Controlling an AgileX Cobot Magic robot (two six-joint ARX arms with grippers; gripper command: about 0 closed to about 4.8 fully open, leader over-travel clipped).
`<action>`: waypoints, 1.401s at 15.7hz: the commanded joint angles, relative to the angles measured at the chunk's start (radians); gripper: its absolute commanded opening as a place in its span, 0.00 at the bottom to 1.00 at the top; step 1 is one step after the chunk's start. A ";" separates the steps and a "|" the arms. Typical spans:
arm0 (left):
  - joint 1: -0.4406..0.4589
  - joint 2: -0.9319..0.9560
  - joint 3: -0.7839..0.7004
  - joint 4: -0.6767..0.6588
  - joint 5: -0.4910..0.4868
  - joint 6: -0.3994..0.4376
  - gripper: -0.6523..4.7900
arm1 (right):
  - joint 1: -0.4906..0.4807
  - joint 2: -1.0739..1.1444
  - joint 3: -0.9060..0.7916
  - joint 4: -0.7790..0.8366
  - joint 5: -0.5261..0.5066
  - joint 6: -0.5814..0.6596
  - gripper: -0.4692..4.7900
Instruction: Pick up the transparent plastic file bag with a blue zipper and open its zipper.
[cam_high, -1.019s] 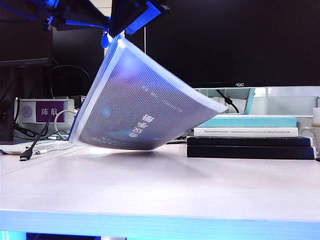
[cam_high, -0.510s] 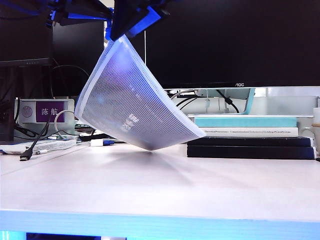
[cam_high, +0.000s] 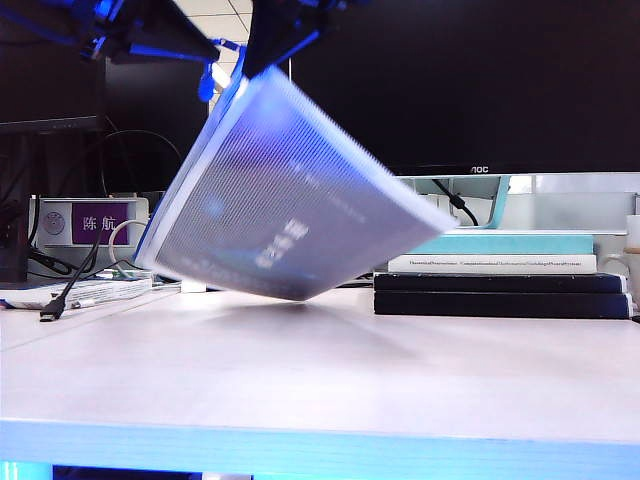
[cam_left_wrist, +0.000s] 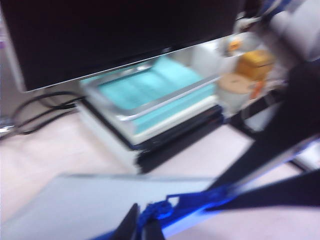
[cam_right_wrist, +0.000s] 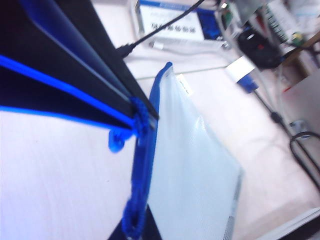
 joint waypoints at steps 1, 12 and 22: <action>0.012 0.037 0.007 -0.035 -0.323 0.048 0.11 | -0.003 -0.090 0.003 -0.075 0.008 0.002 0.09; 0.012 0.132 0.007 -0.156 -0.372 0.067 0.61 | -0.082 -0.189 -0.119 -0.584 0.163 0.016 0.09; 0.013 0.053 0.009 -0.246 -0.155 0.074 0.68 | -0.324 -0.168 -0.134 -0.671 0.186 0.121 1.00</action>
